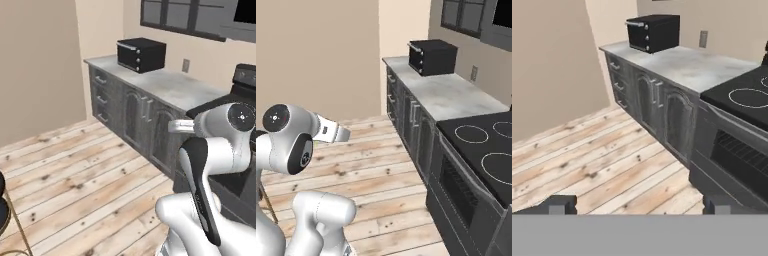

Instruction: Move the hot dog bun to the plate on the dining table and place the condiment next to that plate. Then navigate to the fridge and take the sausage and place it on the plate as well.

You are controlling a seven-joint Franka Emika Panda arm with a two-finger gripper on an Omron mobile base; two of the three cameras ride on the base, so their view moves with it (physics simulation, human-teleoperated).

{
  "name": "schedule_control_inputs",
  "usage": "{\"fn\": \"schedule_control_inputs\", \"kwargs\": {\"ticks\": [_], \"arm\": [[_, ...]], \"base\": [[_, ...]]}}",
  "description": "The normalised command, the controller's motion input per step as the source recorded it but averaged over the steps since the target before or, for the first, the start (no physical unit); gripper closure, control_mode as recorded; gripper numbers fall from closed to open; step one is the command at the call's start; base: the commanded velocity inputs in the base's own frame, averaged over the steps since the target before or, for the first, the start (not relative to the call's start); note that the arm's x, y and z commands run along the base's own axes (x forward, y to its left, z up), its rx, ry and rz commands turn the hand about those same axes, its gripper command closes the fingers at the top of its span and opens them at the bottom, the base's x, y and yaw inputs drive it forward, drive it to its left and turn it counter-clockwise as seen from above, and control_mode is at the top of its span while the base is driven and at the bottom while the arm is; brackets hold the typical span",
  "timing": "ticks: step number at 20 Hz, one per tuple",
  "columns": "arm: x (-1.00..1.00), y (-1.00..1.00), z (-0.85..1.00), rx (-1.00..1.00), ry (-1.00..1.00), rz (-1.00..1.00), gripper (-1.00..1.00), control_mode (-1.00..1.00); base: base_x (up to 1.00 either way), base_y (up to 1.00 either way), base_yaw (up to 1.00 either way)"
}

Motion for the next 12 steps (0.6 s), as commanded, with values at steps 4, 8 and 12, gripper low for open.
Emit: {"fn": "schedule_control_inputs", "kwargs": {"ticks": [4,8,12], "arm": [[0.00,0.00,0.00,0.00,0.00,0.00,-1.00,1.00],[0.00,0.00,0.00,0.00,0.00,0.00,-1.00,1.00],[0.00,0.00,0.00,0.00,0.00,0.00,-1.00,1.00]], "base": [[-0.50,-0.08,-0.73],[-0.56,-0.47,-0.58],[-0.69,-0.63,-0.48]]}}
